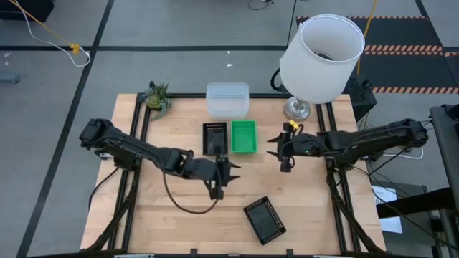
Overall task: Stack baskets by color
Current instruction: Stack the bottom black bin on the top stacked black bin
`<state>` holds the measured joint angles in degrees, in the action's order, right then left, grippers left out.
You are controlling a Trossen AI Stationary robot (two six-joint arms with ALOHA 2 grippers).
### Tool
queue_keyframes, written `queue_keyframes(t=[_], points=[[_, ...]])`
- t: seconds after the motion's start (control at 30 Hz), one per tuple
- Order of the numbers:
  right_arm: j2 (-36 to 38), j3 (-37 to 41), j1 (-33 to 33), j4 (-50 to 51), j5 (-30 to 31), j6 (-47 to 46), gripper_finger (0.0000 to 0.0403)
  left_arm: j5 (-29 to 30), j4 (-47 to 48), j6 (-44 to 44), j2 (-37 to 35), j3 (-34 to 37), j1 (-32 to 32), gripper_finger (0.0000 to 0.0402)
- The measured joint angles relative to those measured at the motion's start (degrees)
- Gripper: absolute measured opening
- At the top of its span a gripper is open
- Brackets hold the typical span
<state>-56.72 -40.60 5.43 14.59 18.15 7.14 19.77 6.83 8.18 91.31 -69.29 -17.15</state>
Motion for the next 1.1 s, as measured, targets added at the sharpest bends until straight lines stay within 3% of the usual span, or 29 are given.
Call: queue_keyframes(t=[0.27,0.53,0.87,1.1], points=[[5.39,0.00,1.08,8.79,4.48,-3.95,0.0176,-0.29,5.56,-1.73,12.34,-14.43,-2.65,0.0220],[7.92,0.03,1.41,12.32,4.24,-7.13,0.0176,-4.38,7.97,-4.51,25.95,-29.35,-6.73,0.0213],[9.54,0.00,1.63,10.42,4.09,-6.96,0.0176,-4.49,5.87,-14.75,36.05,-34.77,-12.11,0.0216],[10.15,0.00,5.30,10.00,4.05,-13.69,0.0176,-2.73,2.76,-19.05,38.97,-36.46,-14.71,0.0216]])
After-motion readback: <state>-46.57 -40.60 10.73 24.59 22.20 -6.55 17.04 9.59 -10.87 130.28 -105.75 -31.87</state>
